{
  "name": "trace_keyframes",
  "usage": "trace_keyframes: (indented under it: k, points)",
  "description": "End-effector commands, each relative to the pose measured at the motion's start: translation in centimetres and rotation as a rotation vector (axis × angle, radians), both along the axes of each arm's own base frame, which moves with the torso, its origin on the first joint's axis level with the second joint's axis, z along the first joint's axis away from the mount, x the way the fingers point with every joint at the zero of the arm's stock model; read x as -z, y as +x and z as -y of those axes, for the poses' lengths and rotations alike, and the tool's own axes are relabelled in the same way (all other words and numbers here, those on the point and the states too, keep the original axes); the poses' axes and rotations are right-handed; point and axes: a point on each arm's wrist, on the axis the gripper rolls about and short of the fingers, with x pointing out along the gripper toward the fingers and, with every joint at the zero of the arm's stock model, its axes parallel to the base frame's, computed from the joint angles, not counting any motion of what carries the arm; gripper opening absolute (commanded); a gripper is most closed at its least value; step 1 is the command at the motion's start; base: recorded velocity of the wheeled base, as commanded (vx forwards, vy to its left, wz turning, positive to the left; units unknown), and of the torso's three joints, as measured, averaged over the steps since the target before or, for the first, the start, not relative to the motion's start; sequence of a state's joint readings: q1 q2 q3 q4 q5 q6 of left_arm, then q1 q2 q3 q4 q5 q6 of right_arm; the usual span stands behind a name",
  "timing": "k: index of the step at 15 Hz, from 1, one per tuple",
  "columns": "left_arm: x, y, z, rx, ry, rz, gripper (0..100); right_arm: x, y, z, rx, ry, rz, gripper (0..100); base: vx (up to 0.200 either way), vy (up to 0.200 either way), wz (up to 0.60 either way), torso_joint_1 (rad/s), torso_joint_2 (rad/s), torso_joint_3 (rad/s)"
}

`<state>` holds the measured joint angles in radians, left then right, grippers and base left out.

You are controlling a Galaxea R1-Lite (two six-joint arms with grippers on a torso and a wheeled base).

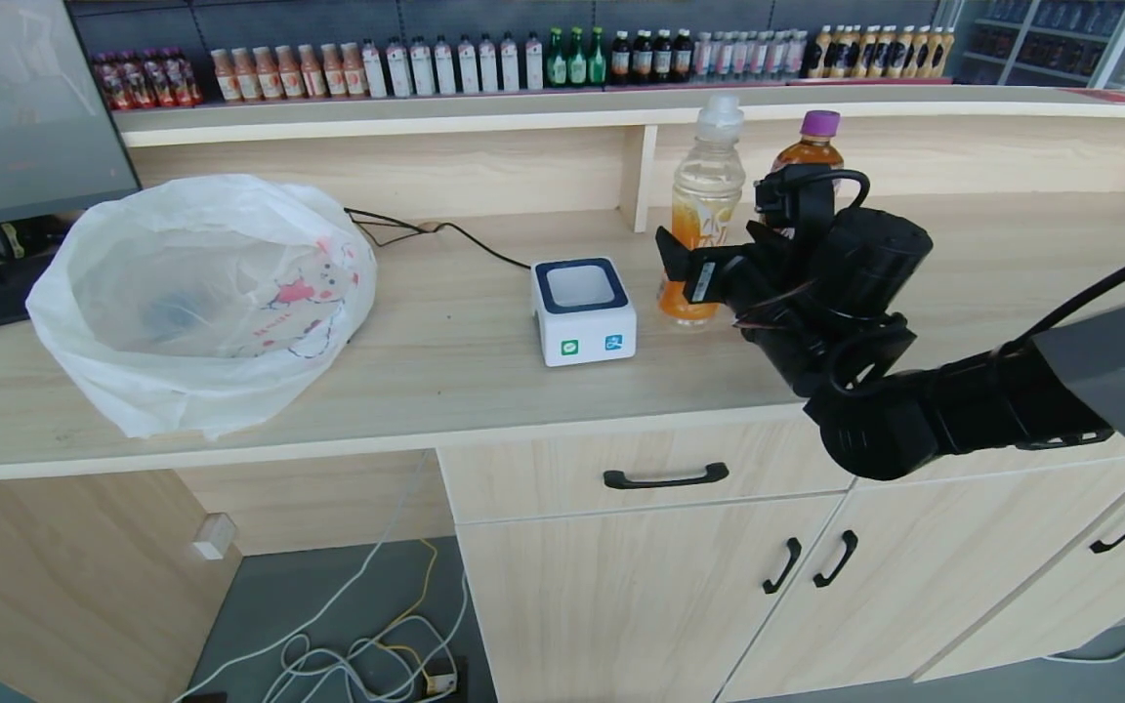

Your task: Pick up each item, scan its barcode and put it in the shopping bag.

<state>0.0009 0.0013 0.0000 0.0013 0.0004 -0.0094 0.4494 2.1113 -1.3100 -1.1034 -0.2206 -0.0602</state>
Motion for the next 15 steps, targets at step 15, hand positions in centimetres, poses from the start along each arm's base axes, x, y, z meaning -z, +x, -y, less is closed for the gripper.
trace_keyframes:
  k: [15]
  points:
    - [0.0,0.0,0.0,0.000,-0.001,0.001,100,-0.8,3.3,-1.2,-0.008,-0.013,-0.016,100,0.000,0.000,0.00,0.000,0.00,0.000]
